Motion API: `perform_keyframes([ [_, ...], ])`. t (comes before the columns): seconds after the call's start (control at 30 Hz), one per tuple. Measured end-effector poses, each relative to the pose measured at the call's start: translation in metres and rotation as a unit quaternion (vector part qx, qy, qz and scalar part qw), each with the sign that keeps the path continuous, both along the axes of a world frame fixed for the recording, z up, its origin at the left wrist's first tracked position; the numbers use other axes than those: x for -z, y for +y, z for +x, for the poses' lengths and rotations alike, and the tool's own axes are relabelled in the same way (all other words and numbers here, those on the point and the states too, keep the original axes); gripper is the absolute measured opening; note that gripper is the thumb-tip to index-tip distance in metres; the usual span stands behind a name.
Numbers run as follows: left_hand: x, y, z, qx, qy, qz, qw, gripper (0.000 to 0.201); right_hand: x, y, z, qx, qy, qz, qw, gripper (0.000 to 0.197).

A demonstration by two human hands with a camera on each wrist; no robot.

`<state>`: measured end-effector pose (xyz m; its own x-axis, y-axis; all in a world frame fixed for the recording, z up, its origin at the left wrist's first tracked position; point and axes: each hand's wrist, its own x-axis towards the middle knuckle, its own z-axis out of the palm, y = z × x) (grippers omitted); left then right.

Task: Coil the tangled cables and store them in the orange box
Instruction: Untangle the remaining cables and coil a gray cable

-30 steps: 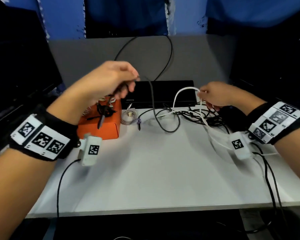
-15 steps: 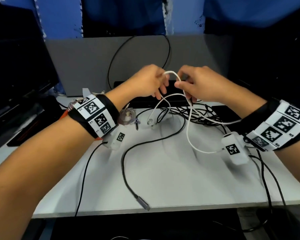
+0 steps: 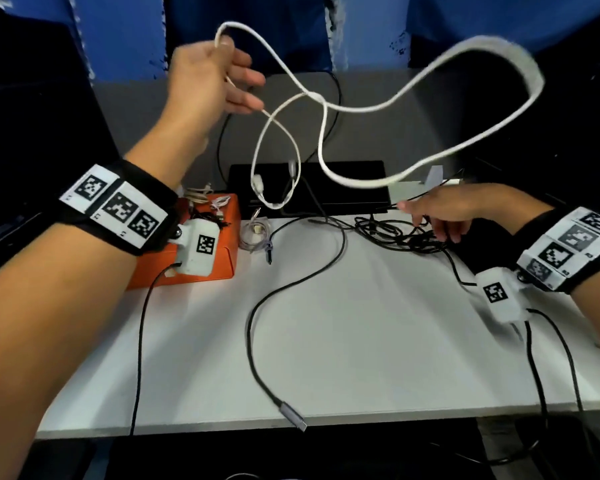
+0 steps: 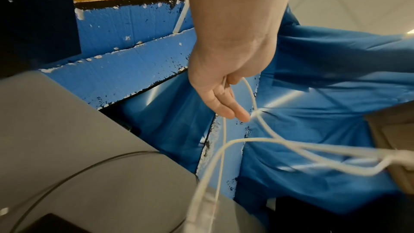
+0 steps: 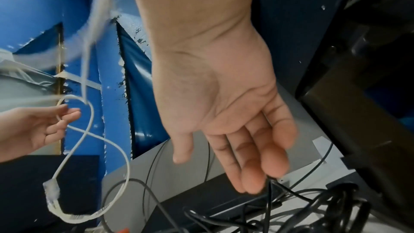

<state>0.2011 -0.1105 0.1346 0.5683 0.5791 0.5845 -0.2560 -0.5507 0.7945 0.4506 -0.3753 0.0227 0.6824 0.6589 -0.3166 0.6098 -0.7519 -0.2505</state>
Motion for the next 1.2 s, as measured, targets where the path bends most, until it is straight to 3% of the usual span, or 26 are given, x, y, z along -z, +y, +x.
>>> perform_keyframes([
  [0.17,0.015,-0.004,-0.003,0.069,0.058,0.014,0.996,0.036,0.014,0.000,-0.012,-0.036,-0.049,-0.134,0.989,0.048],
  [0.3,0.020,-0.011,-0.001,0.094,0.093,0.016,0.991,0.033,0.027,0.005,-0.027,-0.054,-0.129,-0.238,0.961,0.043],
  [0.4,0.023,-0.012,-0.002,0.094,0.137,0.031,0.986,0.034,0.031,0.010,-0.032,-0.065,-0.146,-0.242,0.957,0.034],
  [0.47,0.026,-0.013,-0.001,0.091,0.173,0.055,0.979,0.036,0.031,0.014,-0.038,-0.095,-0.136,-0.178,0.970,0.033],
  [0.57,0.034,-0.016,0.005,0.091,0.223,0.102,0.965,0.033,0.028,0.025,-0.059,-0.153,-0.146,-0.001,0.977,0.040],
  [0.7,0.041,-0.030,0.011,0.110,0.266,0.154,0.945,0.030,0.004,0.045,-0.096,-0.150,-0.048,0.282,0.946,0.056],
  [0.77,0.041,-0.039,0.011,0.131,0.249,0.157,0.947,0.029,-0.009,0.054,-0.108,-0.153,0.003,0.331,0.931,0.066],
  [0.87,0.038,-0.054,0.008,0.189,0.193,0.141,0.953,0.023,-0.018,0.066,-0.117,-0.181,0.071,0.331,0.923,0.052],
  [0.97,0.032,-0.064,0.002,0.226,0.162,0.172,0.945,0.018,-0.016,0.076,-0.117,-0.204,0.051,0.321,0.924,0.022],
  [1.03,0.028,-0.067,-0.002,0.238,0.137,0.189,0.943,0.022,-0.018,0.079,-0.110,-0.197,0.002,0.340,0.919,0.022],
  [1.13,0.029,-0.064,-0.005,0.204,0.100,0.222,0.948,0.038,-0.028,0.082,-0.087,-0.149,-0.062,0.451,0.878,0.024],
  [1.2,0.037,-0.059,-0.003,0.157,0.112,0.187,0.963,0.042,-0.041,0.082,-0.070,-0.084,-0.064,0.542,0.834,0.020],
])
